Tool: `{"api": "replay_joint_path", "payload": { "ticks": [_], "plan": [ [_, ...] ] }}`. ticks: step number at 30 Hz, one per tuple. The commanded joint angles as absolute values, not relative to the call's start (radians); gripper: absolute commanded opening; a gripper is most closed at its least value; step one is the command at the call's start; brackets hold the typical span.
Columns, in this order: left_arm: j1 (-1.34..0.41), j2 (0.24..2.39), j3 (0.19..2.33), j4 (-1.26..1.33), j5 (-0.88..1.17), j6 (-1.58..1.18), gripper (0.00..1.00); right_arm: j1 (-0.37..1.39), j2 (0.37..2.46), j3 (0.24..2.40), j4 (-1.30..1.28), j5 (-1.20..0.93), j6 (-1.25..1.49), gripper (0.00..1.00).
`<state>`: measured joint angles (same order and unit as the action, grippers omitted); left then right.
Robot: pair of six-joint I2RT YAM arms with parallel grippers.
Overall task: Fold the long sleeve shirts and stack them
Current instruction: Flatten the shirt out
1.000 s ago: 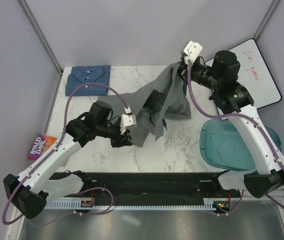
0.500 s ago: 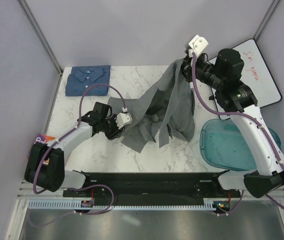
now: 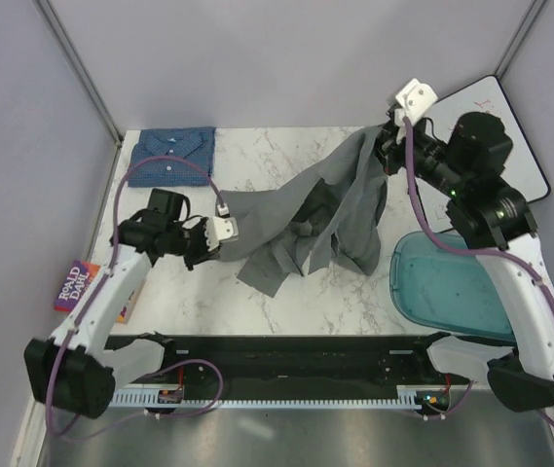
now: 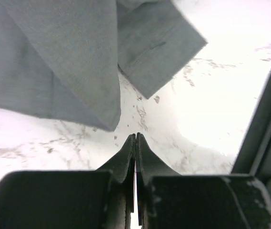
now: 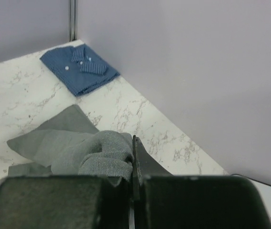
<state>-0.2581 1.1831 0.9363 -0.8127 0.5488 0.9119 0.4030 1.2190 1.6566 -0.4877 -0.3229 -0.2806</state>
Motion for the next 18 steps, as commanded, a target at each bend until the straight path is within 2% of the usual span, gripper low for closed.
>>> {"api": "replay_joint_path", "payload": {
  "ticks": [1, 4, 6, 7, 8, 10, 15, 18],
  "plan": [
    [-0.249, 1.065, 1.051, -1.203, 0.692, 1.123, 0.02, 0.405, 1.068, 1.588, -0.514, -0.302, -0.276, 0.0],
    [-0.245, 1.13, 1.06, -1.128, 0.657, 1.065, 0.03, 0.405, 1.052, 1.493, -0.517, -0.316, -0.278, 0.0],
    [-0.245, 1.17, 1.036, -1.013, 0.634, 0.938, 0.23, 0.403, 1.054, 1.448, -0.494, -0.345, -0.273, 0.0],
    [-0.247, 1.177, 1.022, -0.897, 0.638, 0.911, 0.41, 0.405, 1.057, 1.444, -0.489, -0.351, -0.261, 0.0],
    [-0.247, 1.18, 1.003, -0.837, 0.637, 0.875, 0.51, 0.405, 1.06, 1.445, -0.488, -0.357, -0.255, 0.0],
    [-0.247, 1.204, 0.951, -0.711, 0.618, 0.779, 0.64, 0.405, 1.065, 1.45, -0.491, -0.365, -0.249, 0.0],
    [-0.255, 1.373, 0.937, -0.666, 0.675, 0.807, 0.67, 0.406, 1.058, 1.457, -0.499, -0.345, -0.259, 0.0],
    [-0.29, 1.4, 0.887, -0.622, 0.629, 0.821, 0.68, 0.405, 1.055, 1.463, -0.503, -0.341, -0.262, 0.0]
  ]
}}
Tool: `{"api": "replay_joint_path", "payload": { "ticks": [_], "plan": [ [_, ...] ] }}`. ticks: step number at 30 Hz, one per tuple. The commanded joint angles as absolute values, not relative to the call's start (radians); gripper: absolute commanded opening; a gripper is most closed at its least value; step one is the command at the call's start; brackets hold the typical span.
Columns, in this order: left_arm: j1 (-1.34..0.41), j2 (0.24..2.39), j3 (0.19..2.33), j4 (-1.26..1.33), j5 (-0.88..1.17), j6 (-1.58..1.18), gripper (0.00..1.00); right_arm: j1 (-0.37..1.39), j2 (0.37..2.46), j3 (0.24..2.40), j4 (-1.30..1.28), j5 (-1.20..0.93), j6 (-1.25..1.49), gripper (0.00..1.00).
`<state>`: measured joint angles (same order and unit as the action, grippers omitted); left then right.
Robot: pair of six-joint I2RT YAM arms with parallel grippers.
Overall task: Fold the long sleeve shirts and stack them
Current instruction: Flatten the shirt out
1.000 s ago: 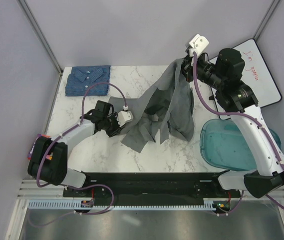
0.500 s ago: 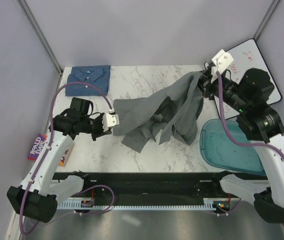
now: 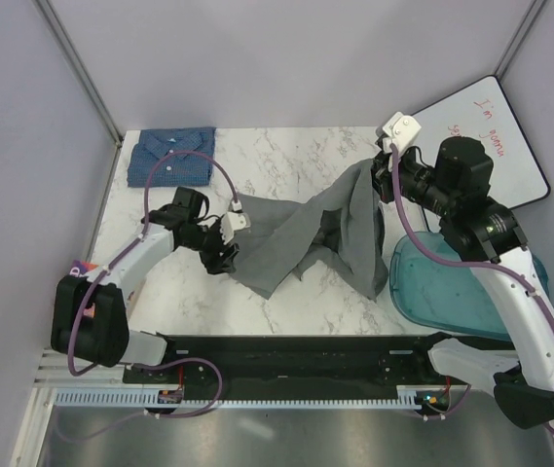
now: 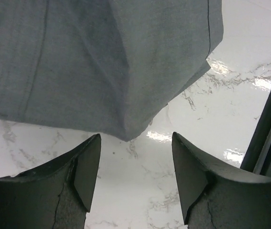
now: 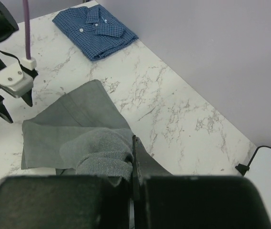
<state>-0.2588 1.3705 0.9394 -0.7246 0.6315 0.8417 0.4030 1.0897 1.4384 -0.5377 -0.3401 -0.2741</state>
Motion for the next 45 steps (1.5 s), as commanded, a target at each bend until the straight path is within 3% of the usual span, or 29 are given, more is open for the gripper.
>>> {"api": "replay_joint_path", "payload": {
  "ticks": [1, 5, 8, 9, 12, 16, 21, 25, 28, 32, 34, 36, 38, 41, 45],
  "plan": [
    [-0.31, 1.411, 0.868, -0.585, 0.603, 0.809, 0.68, 0.403, 1.054, 1.465, -0.503, -0.339, -0.262, 0.0],
    [-0.334, 1.494, 0.859, -0.477, 0.516, 0.758, 0.66, 0.405, 1.051, 1.471, -0.514, -0.341, -0.256, 0.0],
    [-0.353, 1.551, 0.885, -0.501, 0.499, 0.768, 0.38, 0.405, 1.046, 1.482, -0.534, -0.347, -0.256, 0.0],
    [-0.359, 1.549, 0.885, -0.544, 0.494, 0.793, 0.19, 0.405, 1.043, 1.482, -0.543, -0.347, -0.259, 0.0],
    [-0.365, 1.461, 0.862, -0.638, 0.515, 0.851, 0.02, 0.405, 1.014, 1.473, -0.586, -0.367, -0.267, 0.0],
    [-0.298, 1.303, 0.873, -0.927, 0.566, 0.972, 0.02, 0.405, 0.944, 1.421, -0.637, -0.406, -0.252, 0.0],
    [-0.235, 1.261, 0.999, -1.187, 0.569, 1.176, 0.02, 0.405, 0.896, 1.312, -0.634, -0.448, -0.227, 0.0],
    [-0.226, 1.356, 1.054, -1.21, 0.531, 1.2, 0.02, 0.405, 0.91, 1.237, -0.6, -0.465, -0.225, 0.0],
    [-0.181, 1.514, 1.116, -1.091, 0.491, 1.122, 0.02, 0.405, 0.945, 1.189, -0.565, -0.424, -0.25, 0.0],
    [-0.143, 1.719, 1.256, -0.921, 0.411, 1.029, 0.06, 0.405, 1.003, 1.16, -0.496, -0.358, -0.284, 0.0],
    [-0.138, 1.816, 1.36, -0.887, 0.41, 0.968, 0.2, 0.405, 1.052, 1.161, -0.471, -0.328, -0.296, 0.0],
    [-0.129, 1.836, 1.411, -0.888, 0.426, 0.94, 0.42, 0.405, 1.081, 1.17, -0.471, -0.29, -0.311, 0.0],
    [-0.12, 1.772, 1.395, -0.888, 0.485, 0.919, 0.58, 0.405, 1.103, 1.175, -0.471, -0.27, -0.311, 0.0],
    [-0.114, 1.576, 1.252, -0.842, 0.546, 0.878, 0.67, 0.405, 1.101, 1.167, -0.468, -0.271, -0.296, 0.0],
    [-0.133, 1.338, 1.013, -0.717, 0.522, 0.769, 0.72, 0.405, 1.098, 1.141, -0.443, -0.282, -0.268, 0.0]
  ]
}}
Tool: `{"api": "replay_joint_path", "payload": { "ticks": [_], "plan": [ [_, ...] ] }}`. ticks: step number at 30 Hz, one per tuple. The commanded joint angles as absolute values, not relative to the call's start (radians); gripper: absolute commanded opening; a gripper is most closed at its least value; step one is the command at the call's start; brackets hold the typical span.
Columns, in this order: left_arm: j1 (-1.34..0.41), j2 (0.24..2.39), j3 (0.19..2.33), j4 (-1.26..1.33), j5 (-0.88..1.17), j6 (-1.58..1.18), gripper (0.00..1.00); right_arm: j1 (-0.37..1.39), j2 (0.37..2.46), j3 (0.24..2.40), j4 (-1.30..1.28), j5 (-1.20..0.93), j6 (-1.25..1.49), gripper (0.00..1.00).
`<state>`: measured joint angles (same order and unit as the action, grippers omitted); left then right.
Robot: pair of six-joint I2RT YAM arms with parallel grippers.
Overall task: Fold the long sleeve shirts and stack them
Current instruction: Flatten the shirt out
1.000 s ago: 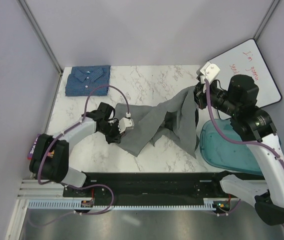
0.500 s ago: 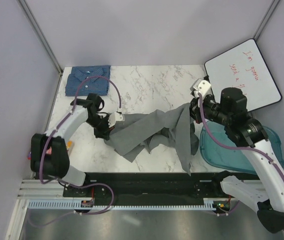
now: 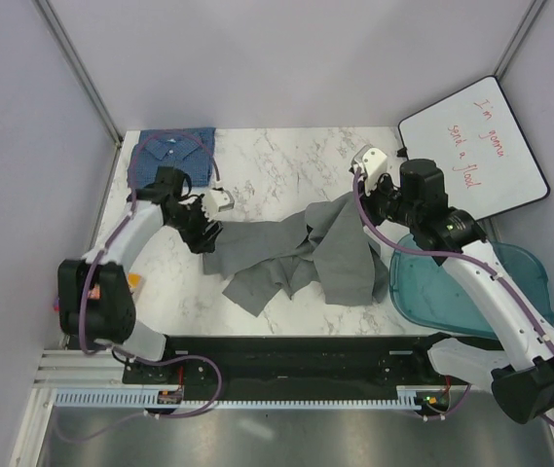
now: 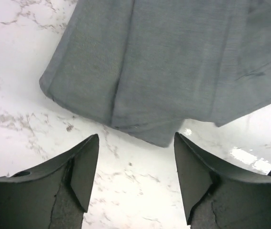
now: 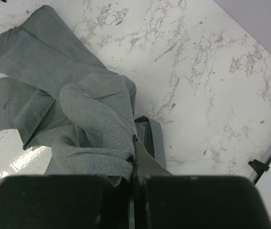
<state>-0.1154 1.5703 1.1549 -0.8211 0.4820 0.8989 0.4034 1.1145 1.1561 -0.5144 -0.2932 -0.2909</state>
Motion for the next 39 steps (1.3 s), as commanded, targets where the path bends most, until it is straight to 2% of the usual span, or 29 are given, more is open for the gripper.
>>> {"api": "replay_joint_path", "payload": {
  "ticks": [1, 2, 3, 7, 9, 12, 20, 27, 29, 30, 33, 34, 37, 39],
  "plan": [
    [-0.143, 1.307, 0.988, -0.701, 0.5, 0.758, 0.84, 0.405, 1.097, 1.137, -0.443, -0.284, -0.264, 0.0],
    [-0.155, 1.275, 0.967, -0.693, 0.479, 0.753, 0.88, 0.405, 1.097, 1.137, -0.443, -0.285, -0.264, 0.0],
    [-0.196, 1.228, 0.927, -0.689, 0.459, 0.752, 0.99, 0.403, 1.097, 1.137, -0.443, -0.284, -0.265, 0.0],
    [-0.394, 1.14, 0.816, -0.595, 0.182, 0.683, 1.0, 0.403, 1.098, 1.134, -0.449, -0.268, -0.287, 0.0],
    [-0.49, 1.124, 0.761, -0.536, 0.112, 0.666, 1.0, 0.405, 1.095, 1.132, -0.452, -0.259, -0.296, 0.0],
    [-0.537, 1.143, 0.739, -0.485, 0.049, 0.644, 0.99, 0.405, 1.089, 1.129, -0.459, -0.255, -0.31, 0.0],
    [-0.58, 1.275, 0.732, -0.42, 0.005, 0.62, 0.78, 0.405, 1.077, 1.124, -0.472, -0.232, -0.33, 0.0],
    [-0.584, 1.292, 0.707, -0.402, 0.005, 0.618, 0.83, 0.405, 1.072, 1.118, -0.471, -0.216, -0.339, 0.0],
    [-0.584, 1.292, 0.703, -0.391, -0.026, 0.62, 0.81, 0.405, 1.071, 1.117, -0.472, -0.216, -0.339, 0.0],
    [-0.584, 1.296, 0.701, -0.387, -0.037, 0.621, 0.79, 0.405, 1.074, 1.115, -0.472, -0.216, -0.339, 0.0],
    [-0.581, 1.298, 0.701, -0.362, -0.106, 0.618, 0.59, 0.405, 1.072, 1.117, -0.471, -0.213, -0.337, 0.0],
    [-0.577, 1.292, 0.706, -0.364, -0.107, 0.615, 0.49, 0.403, 1.071, 1.117, -0.472, -0.21, -0.337, 0.0],
    [-0.552, 1.24, 0.739, -0.386, -0.095, 0.617, 0.34, 0.399, 1.06, 1.12, -0.472, -0.207, -0.339, 0.0],
    [-0.543, 1.218, 0.778, -0.442, -0.084, 0.615, 0.3, 0.396, 1.055, 1.121, -0.474, -0.207, -0.341, 0.0]
  ]
}}
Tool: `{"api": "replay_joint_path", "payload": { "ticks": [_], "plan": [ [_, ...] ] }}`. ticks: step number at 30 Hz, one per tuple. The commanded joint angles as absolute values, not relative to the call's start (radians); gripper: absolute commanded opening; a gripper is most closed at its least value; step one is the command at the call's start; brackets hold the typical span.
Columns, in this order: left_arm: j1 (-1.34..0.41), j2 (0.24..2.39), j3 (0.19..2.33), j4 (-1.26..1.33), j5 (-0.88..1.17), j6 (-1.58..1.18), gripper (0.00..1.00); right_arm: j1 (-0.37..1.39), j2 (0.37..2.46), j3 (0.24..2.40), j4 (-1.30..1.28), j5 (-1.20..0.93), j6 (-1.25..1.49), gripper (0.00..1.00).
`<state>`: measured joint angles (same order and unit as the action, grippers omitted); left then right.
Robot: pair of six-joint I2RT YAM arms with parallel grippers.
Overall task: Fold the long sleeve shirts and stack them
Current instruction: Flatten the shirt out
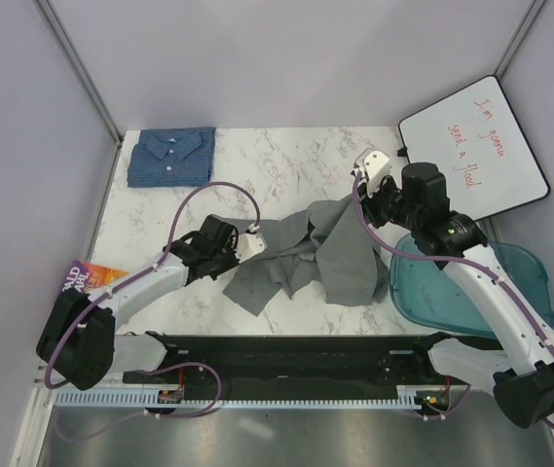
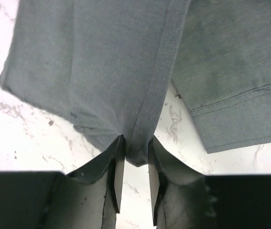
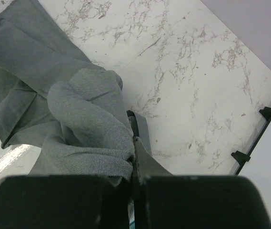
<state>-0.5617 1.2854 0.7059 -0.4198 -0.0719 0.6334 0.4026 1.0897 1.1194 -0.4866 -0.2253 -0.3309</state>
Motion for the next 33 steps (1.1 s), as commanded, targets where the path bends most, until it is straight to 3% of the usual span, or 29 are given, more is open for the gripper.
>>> {"api": "replay_joint_path", "payload": {
  "ticks": [1, 3, 4, 6, 12, 16, 25, 33],
  "plan": [
    [-0.535, 1.203, 0.79, -0.455, -0.08, 0.611, 0.26, 0.394, 1.054, 1.123, -0.474, -0.206, -0.341, 0.0],
    [-0.529, 1.195, 0.816, -0.477, -0.074, 0.606, 0.16, 0.394, 1.055, 1.127, -0.472, -0.21, -0.339, 0.0],
    [-0.517, 1.195, 0.821, -0.477, -0.072, 0.601, 0.06, 0.394, 1.057, 1.129, -0.469, -0.212, -0.336, 0.0],
    [-0.499, 1.216, 0.839, -0.471, -0.054, 0.595, 0.02, 0.394, 1.068, 1.138, -0.468, -0.213, -0.328, 0.0],
    [-0.335, 1.25, 0.974, -0.466, 0.058, 0.557, 0.02, 0.385, 1.075, 1.195, -0.436, -0.175, -0.336, 0.0],
    [-0.186, 1.235, 1.213, -0.546, 0.123, 0.555, 0.02, 0.368, 1.1, 1.305, -0.39, -0.147, -0.331, 0.0],
    [-0.166, 1.145, 1.659, -0.594, 0.109, 0.532, 0.02, 0.37, 1.178, 1.718, -0.285, -0.138, -0.285, 0.0],
    [-0.166, 1.013, 1.816, -0.532, 0.058, 0.476, 0.02, 0.368, 1.17, 2.018, -0.279, -0.16, -0.227, 0.0]
  ]
}}
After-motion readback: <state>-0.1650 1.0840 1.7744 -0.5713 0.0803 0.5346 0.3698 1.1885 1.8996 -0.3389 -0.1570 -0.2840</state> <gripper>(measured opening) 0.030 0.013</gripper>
